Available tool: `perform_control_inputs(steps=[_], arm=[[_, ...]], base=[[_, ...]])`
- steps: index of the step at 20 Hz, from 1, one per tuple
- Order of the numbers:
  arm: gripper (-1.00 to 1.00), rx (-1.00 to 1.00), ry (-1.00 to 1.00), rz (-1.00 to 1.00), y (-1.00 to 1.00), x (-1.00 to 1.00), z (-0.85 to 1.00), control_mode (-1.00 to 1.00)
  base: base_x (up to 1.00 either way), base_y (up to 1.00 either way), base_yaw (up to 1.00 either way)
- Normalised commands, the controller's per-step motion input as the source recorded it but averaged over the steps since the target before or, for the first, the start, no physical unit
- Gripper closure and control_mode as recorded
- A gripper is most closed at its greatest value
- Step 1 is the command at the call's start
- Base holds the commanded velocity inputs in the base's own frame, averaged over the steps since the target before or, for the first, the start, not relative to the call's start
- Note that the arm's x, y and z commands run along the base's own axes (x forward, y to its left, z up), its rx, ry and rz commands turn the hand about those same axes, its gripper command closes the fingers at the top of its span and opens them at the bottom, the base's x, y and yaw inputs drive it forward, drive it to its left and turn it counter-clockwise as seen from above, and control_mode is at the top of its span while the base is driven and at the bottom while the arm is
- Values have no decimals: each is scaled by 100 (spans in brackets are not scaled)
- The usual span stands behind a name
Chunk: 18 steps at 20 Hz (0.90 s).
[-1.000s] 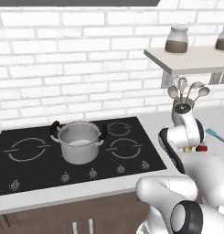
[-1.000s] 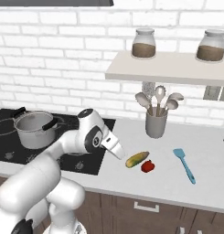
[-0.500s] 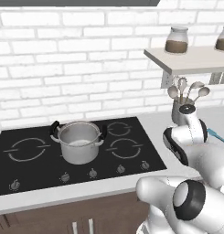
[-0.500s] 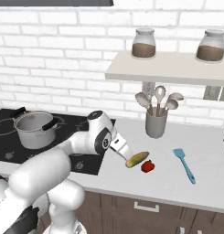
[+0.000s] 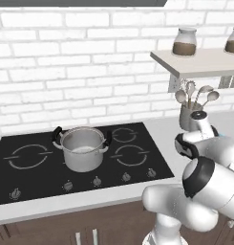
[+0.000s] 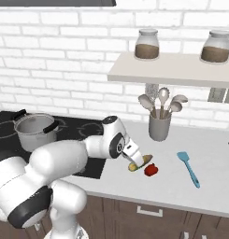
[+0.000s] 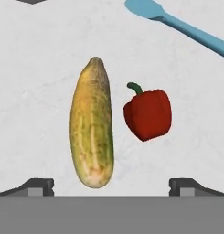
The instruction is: Put the cucumber and bell pepper in the pot. Retrieve the spatula and lightly stir the vegetables in the pot.
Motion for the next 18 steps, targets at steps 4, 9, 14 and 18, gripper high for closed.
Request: perform_control_inputs(steps=[4,9,14,18], arm=[[-100,4,8,-3,-25,15,-25,-100],[-100,4,1,-4,0,15,-28,-100],[-100,7,0,-6,0,12,-36,-100],[-100,5,0,-7,0,13,-38,-100]], base=[[0,0,0],[0,0,0],[0,0,0],[0,0,0]])
